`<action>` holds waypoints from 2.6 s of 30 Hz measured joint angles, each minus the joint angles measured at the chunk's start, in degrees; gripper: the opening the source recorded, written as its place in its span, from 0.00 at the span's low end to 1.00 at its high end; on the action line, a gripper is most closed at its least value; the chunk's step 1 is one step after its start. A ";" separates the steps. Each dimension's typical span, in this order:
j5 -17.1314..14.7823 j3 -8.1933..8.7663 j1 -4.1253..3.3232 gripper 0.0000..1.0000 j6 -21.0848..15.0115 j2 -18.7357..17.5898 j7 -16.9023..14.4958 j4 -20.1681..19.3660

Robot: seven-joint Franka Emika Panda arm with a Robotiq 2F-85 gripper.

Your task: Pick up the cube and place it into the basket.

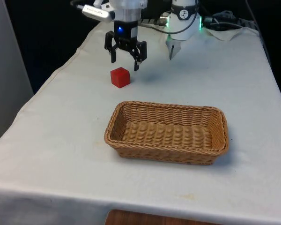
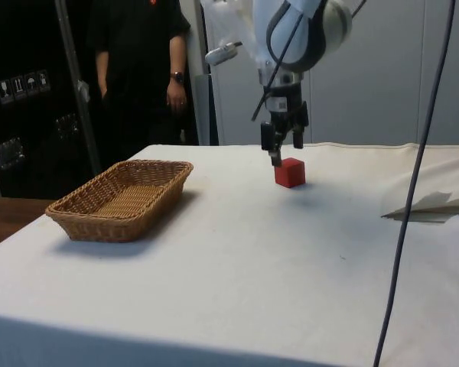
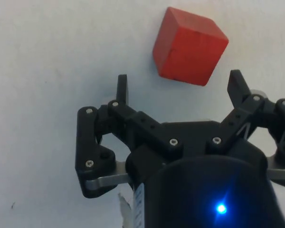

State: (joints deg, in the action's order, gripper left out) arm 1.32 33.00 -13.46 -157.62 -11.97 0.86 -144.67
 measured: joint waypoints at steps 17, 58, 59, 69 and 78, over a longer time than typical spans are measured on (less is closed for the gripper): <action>-4.98 0.17 0.11 1.00 -3.38 -6.02 0.34 1.43; -7.28 -0.29 0.06 1.00 -4.53 -9.63 3.21 3.04; -7.28 -0.29 0.06 1.00 -4.53 -9.63 3.21 3.04; -7.28 -0.23 0.06 0.44 -4.53 -9.63 3.27 2.98; -7.28 -0.23 0.06 0.00 -4.53 -9.63 3.27 3.04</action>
State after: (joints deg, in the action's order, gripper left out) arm -5.96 32.77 -13.41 -162.15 -21.60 4.13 -141.64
